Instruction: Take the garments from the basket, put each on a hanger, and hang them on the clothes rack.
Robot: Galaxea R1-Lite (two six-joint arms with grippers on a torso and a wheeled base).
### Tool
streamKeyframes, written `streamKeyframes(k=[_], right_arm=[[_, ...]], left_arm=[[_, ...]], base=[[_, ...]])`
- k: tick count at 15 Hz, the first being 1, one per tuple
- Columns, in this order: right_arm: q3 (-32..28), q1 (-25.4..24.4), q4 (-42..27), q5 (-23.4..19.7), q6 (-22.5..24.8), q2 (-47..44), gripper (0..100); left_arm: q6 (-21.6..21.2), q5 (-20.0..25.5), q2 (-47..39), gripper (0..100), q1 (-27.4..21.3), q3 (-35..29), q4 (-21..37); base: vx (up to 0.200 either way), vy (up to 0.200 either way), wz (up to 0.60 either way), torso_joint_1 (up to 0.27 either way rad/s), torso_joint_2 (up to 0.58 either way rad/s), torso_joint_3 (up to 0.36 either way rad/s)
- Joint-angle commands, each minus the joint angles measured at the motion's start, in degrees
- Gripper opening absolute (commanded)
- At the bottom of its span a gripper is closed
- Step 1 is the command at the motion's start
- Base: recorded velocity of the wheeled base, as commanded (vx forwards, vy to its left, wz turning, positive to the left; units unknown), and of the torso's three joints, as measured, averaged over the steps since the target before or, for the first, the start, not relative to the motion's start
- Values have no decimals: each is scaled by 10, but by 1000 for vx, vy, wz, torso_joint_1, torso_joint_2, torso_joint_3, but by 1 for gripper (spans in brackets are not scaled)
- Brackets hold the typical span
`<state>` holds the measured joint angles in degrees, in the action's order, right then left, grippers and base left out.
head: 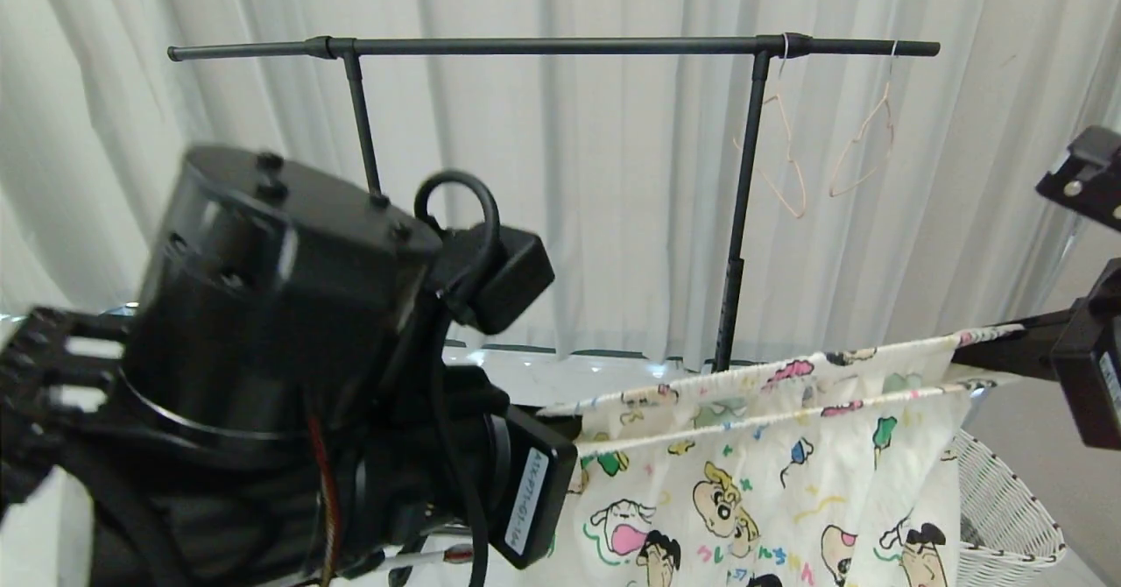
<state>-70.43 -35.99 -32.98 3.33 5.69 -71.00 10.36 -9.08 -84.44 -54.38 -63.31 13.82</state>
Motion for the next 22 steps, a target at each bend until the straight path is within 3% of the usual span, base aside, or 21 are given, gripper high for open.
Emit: streamKeyframes(k=[1, 4, 7, 8, 10, 12, 14, 17, 20, 22], right_arm=[[-74, 11, -12, -5, 0, -23, 0], [-206, 21, -60, -31, 0, -75, 0], [-248, 20, -91, -42, 0, -89, 0], [-246, 20, -98, -45, 0, -84, 0], [-244, 20, -164, -96, 0, -34, 0], [-233, 8, -219, -125, 2, 9, 0], [-198, -30, -220, -143, 1, 38, 0], [-177, -86, -219, -143, 0, 47, 0], [-179, -80, -218, -140, 0, 43, 0], [-179, -46, -193, -140, 0, 26, 0]], left_arm=[[-44, 6, 5, 0, 20, -119, 85], [-97, 2, 8, 0, 33, -159, 89], [-119, -23, 10, 0, 31, -154, 84], [-128, -25, 10, 0, 30, -154, 76], [-163, -20, 0, 0, 16, -145, -3], [-165, 12, -20, 0, 16, -151, -40], [-166, 82, -34, 0, 17, -164, -39], [-163, 87, -79, 0, 25, -205, -39], [-159, 88, -83, 0, 26, -209, -25], [-132, 90, -55, 0, 24, -208, 18]], base=[[0, 0, 0, 0, 0, 0], [0, 0, 0, 0, 0, 0], [0, 0, 0, 0, 0, 0], [0, 0, 0, 0, 0, 0], [0, 0, 0, 0, 0, 0], [0, 0, 0, 0, 0, 0], [0, 0, 0, 0, 0, 0], [0, 0, 0, 0, 0, 0], [0, 0, 0, 0, 0, 0], [0, 0, 0, 0, 0, 0]])
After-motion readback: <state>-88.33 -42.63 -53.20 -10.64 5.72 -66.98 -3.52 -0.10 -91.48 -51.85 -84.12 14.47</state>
